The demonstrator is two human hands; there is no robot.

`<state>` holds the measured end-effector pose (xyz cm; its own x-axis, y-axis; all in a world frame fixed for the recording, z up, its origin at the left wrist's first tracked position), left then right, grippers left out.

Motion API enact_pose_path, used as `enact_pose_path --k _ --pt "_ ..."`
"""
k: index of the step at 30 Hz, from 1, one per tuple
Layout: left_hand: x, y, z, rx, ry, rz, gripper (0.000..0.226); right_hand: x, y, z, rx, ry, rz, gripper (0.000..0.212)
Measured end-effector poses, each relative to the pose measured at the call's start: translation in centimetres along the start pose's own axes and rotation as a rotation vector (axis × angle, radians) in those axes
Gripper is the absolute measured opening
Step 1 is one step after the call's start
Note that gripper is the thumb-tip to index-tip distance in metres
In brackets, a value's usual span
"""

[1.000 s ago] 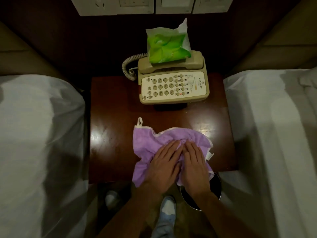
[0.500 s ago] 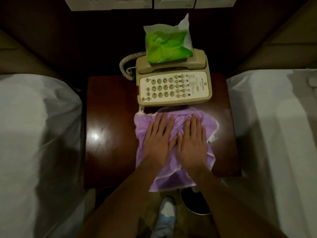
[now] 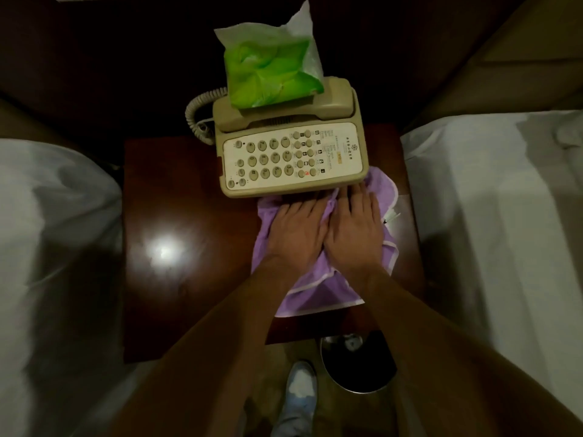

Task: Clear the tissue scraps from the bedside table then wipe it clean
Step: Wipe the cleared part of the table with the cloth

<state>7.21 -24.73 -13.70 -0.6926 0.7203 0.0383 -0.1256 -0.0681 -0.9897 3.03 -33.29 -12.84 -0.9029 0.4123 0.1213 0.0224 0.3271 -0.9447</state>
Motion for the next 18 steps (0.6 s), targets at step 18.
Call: enact_pose_path --k 18 --pt "10.0 2.1 9.3 -0.082 -0.003 -0.073 0.098 13.4 2.2 5.2 -0.032 0.158 -0.126 0.073"
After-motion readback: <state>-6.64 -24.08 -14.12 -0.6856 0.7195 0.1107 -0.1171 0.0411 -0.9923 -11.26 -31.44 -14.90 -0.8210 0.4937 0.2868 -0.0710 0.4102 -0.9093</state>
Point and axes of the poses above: each hand's wrist, its own x-axis away from the middle knuckle, its own y-axis out of the palm, z = x × y, the point moved 10 cm from there along -x, towards the middle knuckle, and after that the axes turned 8 degrees about -x, right-handed, at the moved point
